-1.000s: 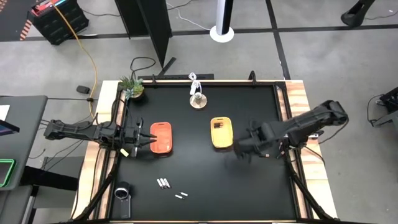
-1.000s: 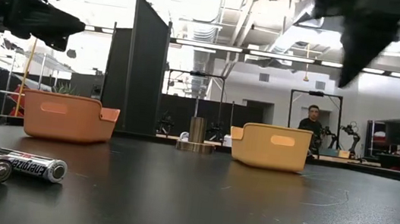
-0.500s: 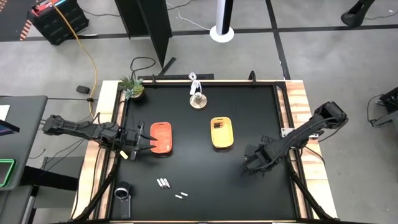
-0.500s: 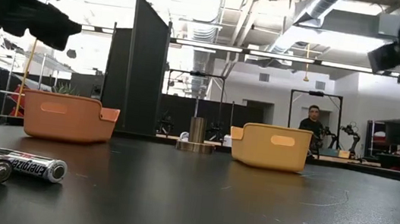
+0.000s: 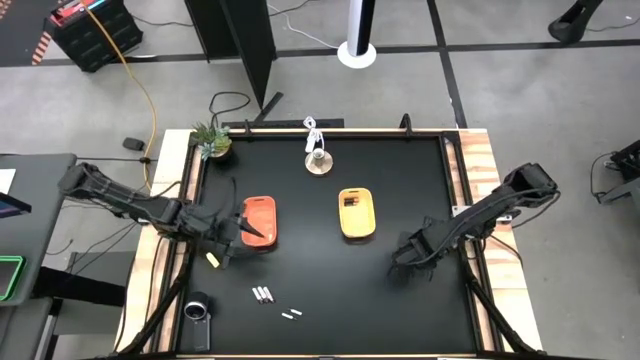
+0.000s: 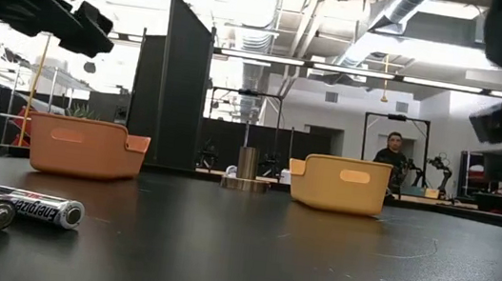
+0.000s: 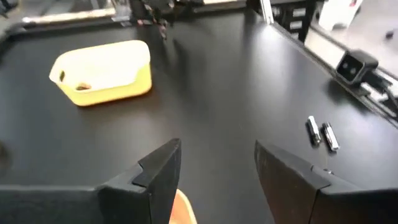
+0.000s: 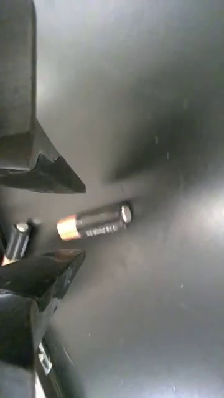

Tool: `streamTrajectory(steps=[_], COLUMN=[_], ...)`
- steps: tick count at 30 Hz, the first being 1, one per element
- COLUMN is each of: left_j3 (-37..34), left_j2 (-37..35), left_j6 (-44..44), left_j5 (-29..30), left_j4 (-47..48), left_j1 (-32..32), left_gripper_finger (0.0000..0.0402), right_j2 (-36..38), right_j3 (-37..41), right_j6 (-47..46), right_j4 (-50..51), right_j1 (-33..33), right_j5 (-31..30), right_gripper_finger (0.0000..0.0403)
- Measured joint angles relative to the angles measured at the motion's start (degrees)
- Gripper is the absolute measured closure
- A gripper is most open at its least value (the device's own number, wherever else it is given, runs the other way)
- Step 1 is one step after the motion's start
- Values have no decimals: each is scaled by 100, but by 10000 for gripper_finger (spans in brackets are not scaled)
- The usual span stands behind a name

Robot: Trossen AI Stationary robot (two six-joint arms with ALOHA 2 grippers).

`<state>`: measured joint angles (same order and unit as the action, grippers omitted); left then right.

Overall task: Sort batteries
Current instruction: Put the black battery into the yellow bin

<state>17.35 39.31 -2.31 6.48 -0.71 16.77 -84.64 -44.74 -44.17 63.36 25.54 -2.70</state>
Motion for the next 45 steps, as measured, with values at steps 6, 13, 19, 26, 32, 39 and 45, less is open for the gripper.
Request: streamTrajectory(steps=[6, 13, 19, 26, 32, 39, 45], left_j3=[655, 1441, 2031, 2426, 2450, 2452, 2452], left_j2=[1282, 2517, 3195, 3619, 3656, 3656, 3655], left_j6=[8, -4, 4, 228, 632, 816, 839], left_j5=[48, 44, 44, 44, 131, 224, 278], left_j4=[72, 401, 922, 1723, 2000, 2168, 2401], left_j1=[315, 688, 954, 1297, 1580, 1773, 1810], left_gripper_finger=[201, 201, 201, 201, 201, 201, 201], right_j2=[0, 22, 22, 24, 24, -9, -35], right_j3=[258, 691, 813, 855, 857, 740, 232], right_j6=[360, 674, 848, 877, 804, 641, 576], right_j4=[-127, -675, -954, -1122, -1216, -1120, -766], right_j1=[-259, -546, -623, -618, -606, -504, -376], right_j5=[24, 153, 216, 238, 233, 169, -201], right_gripper_finger=[230, 230, 251, 322, 374, 383, 385])
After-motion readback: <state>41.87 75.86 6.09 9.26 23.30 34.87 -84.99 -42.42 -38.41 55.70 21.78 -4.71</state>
